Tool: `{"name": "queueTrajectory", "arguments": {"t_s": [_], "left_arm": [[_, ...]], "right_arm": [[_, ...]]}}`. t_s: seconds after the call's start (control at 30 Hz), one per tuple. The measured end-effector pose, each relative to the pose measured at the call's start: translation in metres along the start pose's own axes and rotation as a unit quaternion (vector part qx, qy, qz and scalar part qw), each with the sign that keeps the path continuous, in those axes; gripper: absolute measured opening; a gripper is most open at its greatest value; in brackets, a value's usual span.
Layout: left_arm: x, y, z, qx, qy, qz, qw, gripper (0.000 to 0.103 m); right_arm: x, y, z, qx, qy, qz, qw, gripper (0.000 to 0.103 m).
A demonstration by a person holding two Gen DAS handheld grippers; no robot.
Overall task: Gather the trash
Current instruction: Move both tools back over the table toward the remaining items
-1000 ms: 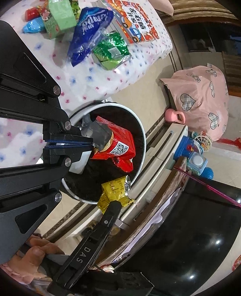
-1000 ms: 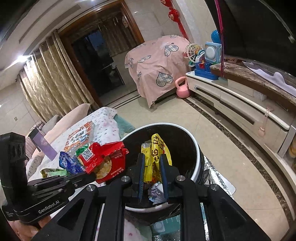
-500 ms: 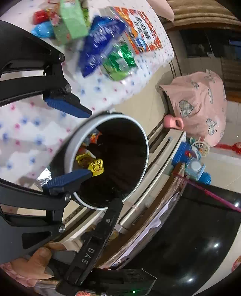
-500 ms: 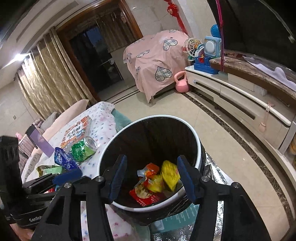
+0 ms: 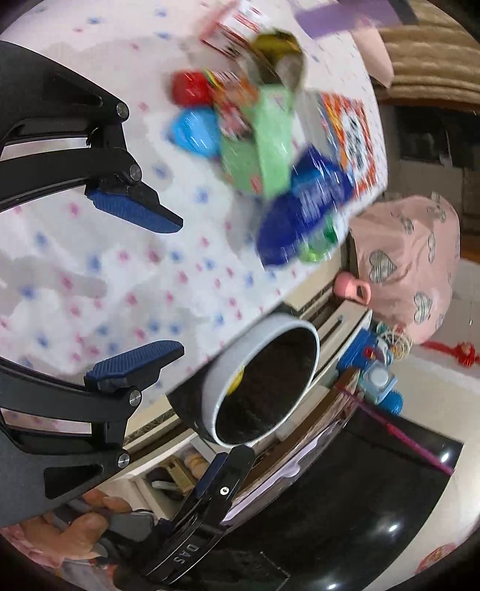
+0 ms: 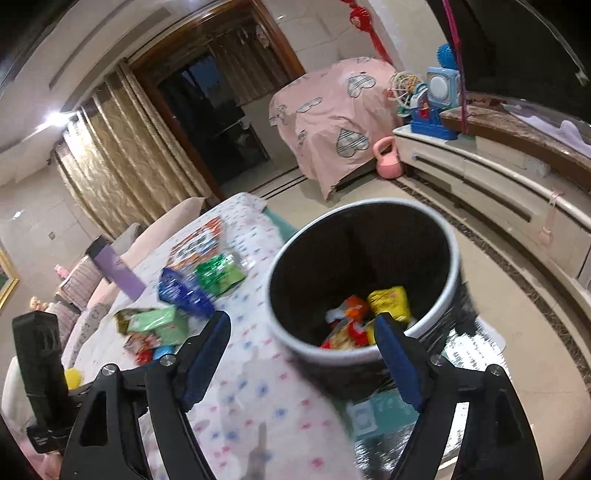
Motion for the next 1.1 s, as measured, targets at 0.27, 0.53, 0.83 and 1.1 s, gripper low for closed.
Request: {"name": "queueTrajectory", "arguments": {"t_s": [0.27,0.53,0.83,1.1], "left_arm": [[0.032,-0.018,0.051,0.045,0.02,-0.014,0.9987,0.061],[0.05,-0.031,0.095,0.086,0.04,-0.023,0.9953,0.061],[0.059,-0.034,0.14,0.123,0.074,-0.029,0.9892,0.062],[0.056,-0.022,0.169,0.149,0.094,-0.028,0.984,0.065]], "right_arm": [[-0.01,-0.031,0.047,0.019,0.036,0.028,0.999,0.082],[-0.026,-0.053,0.087,0.049,0.053,0.056,0.996,0.082],[-0.043,-0.055,0.115,0.095,0.062,0.064,0.991,0.082],[-0.058,-0.047,0.119,0.115,0.06,0.066,0.989,0.082]]}}
Point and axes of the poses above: each gripper's, at about its wrist camera, not at the fingertips, and x roughly against the way its jaws point, z to its left, y to its top, the point moved 6 cm from there along -x, roughly the way its jaws point, and after that the axes turned 2 degrees about -y, right-handed, at the moved point
